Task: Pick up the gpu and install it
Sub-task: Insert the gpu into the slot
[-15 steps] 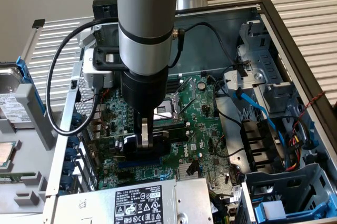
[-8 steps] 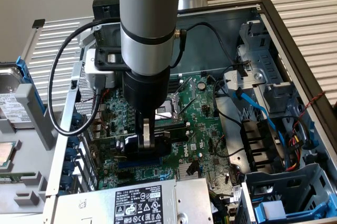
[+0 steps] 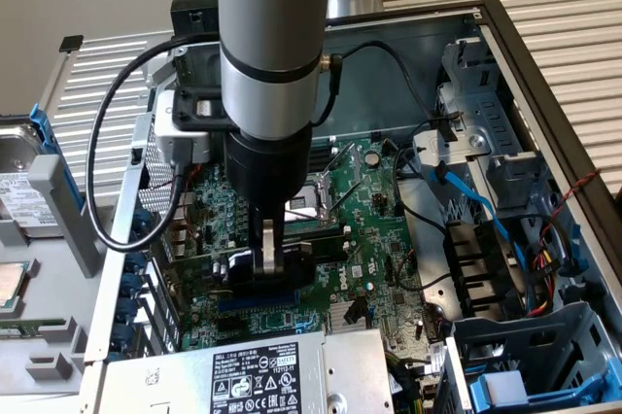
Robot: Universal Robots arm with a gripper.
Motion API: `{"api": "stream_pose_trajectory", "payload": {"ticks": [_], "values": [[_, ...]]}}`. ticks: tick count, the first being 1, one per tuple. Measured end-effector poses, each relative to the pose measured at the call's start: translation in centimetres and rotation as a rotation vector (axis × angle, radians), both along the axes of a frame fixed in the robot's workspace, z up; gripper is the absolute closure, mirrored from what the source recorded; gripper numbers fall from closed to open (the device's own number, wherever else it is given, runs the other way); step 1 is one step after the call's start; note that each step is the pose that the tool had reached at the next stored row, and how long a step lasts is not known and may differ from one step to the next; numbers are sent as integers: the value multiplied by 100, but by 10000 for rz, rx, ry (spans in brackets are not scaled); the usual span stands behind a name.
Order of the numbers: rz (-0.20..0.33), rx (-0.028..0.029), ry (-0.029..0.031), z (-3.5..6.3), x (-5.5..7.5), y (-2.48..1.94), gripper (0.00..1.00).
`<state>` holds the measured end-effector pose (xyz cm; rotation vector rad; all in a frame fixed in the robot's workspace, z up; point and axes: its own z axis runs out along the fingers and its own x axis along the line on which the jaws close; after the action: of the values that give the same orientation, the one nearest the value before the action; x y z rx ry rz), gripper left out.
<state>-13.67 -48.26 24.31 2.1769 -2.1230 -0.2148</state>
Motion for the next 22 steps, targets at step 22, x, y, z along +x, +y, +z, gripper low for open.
{"api": "stream_pose_trajectory", "payload": {"ticks": [22], "values": [[-158, 23, 20, 0, -4, 13, 71]]}}
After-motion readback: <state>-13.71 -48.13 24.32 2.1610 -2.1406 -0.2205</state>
